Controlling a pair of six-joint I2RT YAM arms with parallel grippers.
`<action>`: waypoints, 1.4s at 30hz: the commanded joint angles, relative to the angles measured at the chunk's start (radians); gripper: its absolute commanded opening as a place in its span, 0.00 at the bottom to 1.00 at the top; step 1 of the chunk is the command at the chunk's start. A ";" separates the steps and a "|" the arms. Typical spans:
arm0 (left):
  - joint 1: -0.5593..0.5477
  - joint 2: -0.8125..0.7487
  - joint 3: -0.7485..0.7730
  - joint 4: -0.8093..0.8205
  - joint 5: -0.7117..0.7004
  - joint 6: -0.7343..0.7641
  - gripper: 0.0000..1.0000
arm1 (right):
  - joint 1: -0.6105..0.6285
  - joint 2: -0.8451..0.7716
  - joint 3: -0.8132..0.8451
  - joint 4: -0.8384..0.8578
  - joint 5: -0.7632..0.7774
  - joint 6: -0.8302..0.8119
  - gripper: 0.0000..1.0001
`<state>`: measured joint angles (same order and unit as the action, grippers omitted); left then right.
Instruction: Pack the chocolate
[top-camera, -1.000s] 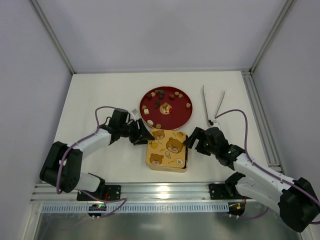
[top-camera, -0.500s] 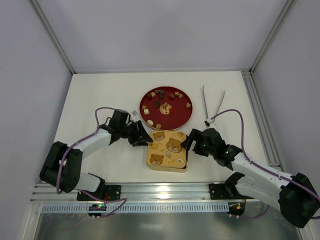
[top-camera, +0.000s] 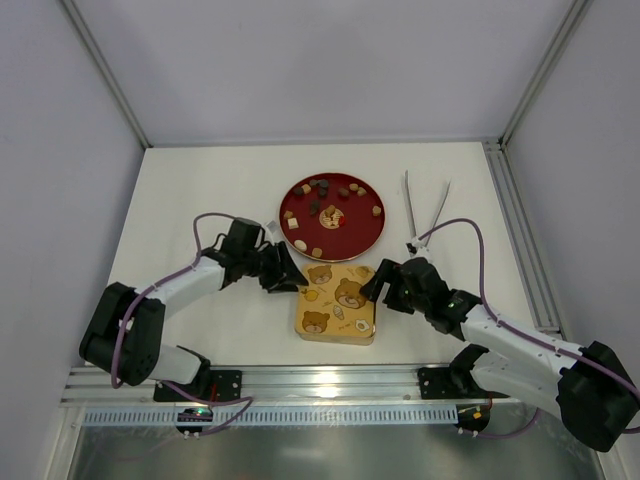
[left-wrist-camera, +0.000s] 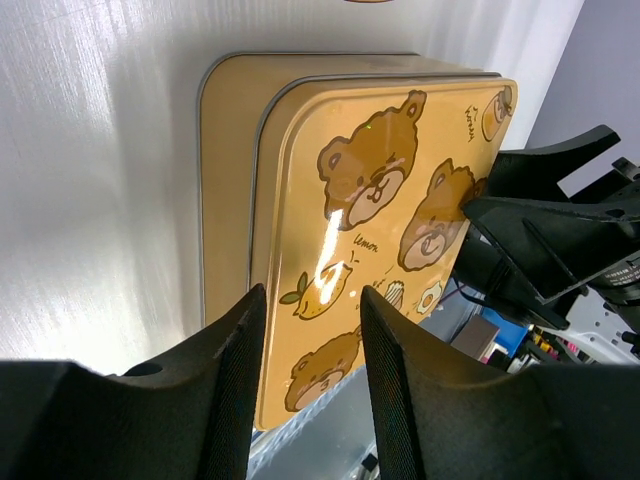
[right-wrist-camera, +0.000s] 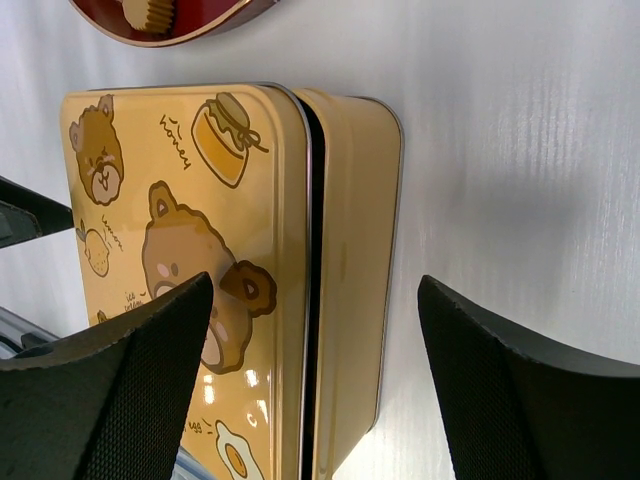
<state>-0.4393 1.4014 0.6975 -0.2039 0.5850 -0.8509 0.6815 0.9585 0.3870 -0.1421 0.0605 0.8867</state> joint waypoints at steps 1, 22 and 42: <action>-0.010 0.001 0.039 -0.006 -0.001 0.010 0.42 | 0.009 -0.003 0.026 0.045 0.035 0.008 0.83; -0.041 0.016 0.085 -0.020 -0.025 -0.016 0.42 | 0.039 0.008 0.053 0.041 0.042 0.011 0.75; -0.047 0.011 0.074 -0.052 -0.040 0.006 0.47 | 0.058 0.017 0.058 0.035 0.055 0.020 0.71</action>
<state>-0.4831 1.4239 0.7517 -0.2337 0.5510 -0.8585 0.7338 0.9756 0.4076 -0.1356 0.0841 0.8955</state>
